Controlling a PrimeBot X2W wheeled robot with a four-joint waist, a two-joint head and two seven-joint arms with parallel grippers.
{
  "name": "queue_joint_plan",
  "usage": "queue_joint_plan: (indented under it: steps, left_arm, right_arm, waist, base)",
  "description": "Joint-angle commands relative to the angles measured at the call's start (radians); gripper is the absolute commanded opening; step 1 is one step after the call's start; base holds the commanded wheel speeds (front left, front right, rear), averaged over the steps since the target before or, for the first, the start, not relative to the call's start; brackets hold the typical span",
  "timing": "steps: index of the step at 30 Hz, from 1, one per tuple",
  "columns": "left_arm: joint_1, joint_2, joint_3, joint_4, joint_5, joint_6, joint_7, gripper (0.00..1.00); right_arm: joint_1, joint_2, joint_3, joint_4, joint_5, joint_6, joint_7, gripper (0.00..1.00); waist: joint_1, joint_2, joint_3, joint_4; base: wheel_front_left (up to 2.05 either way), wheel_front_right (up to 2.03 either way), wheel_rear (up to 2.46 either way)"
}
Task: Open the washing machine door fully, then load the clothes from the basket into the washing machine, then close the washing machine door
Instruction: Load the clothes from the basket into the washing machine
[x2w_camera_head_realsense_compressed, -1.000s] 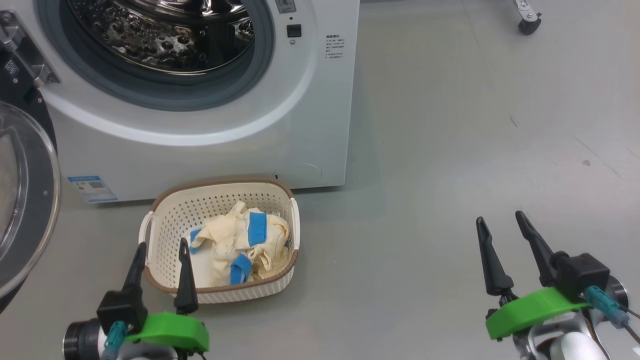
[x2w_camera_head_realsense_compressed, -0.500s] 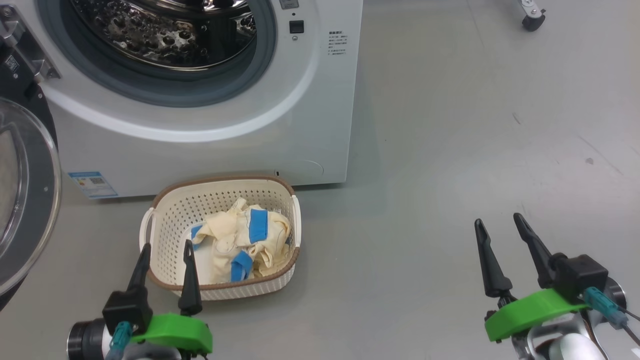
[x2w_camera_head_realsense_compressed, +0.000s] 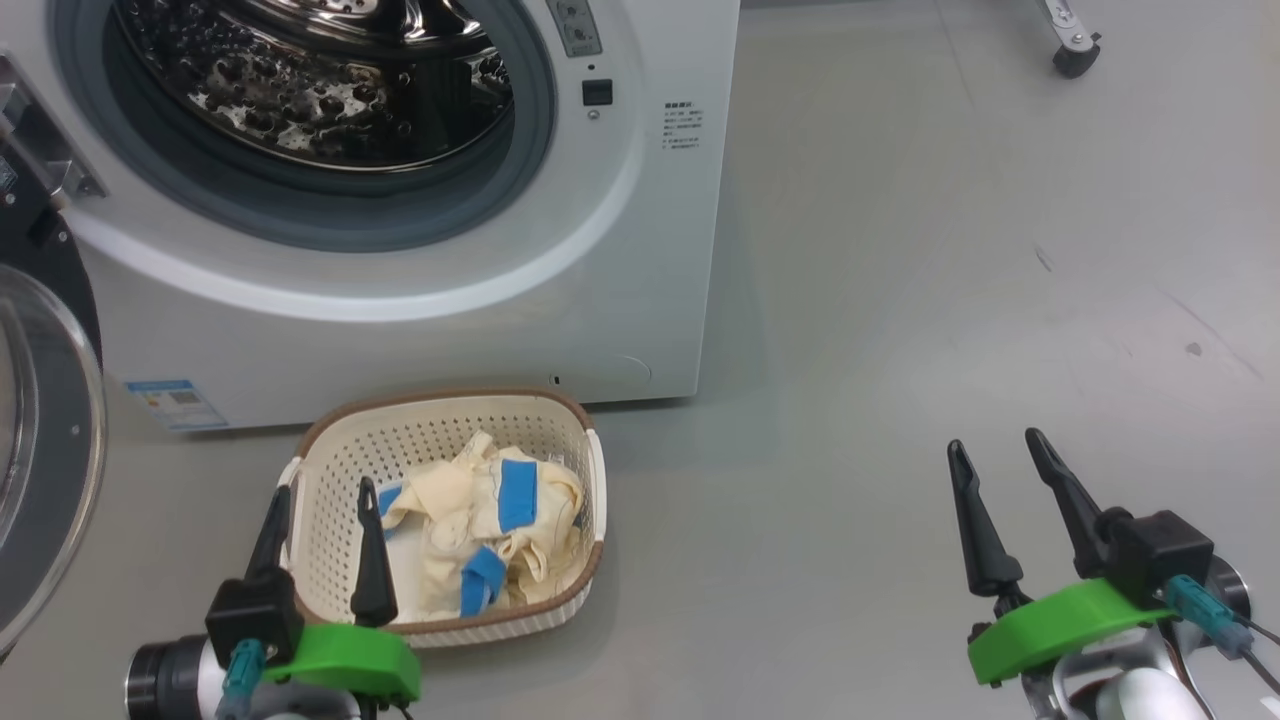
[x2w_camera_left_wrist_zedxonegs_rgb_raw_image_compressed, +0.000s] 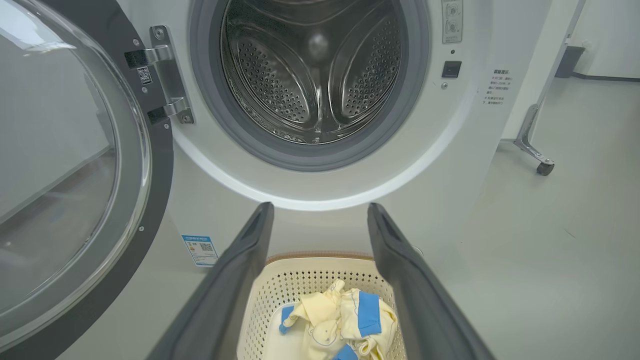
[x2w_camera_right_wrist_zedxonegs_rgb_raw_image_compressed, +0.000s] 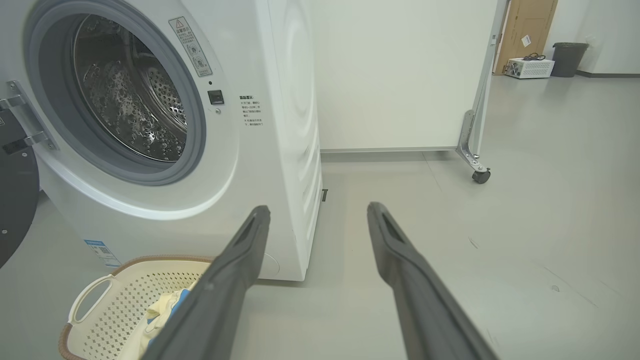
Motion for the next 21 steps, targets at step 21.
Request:
queue_joint_plan:
  steps: [21]
  left_arm:
    - [-0.058, 0.03, 0.004, -0.026, -0.01, 0.003, -0.006, 1.0]
  right_arm:
    - [-0.055, -0.008, 0.024, -0.018, 0.005, 0.004, -0.012, 1.0]
  waist:
    - [0.0, 0.0, 0.014, 0.009]
  base:
    - [0.62, -0.62, 0.0]
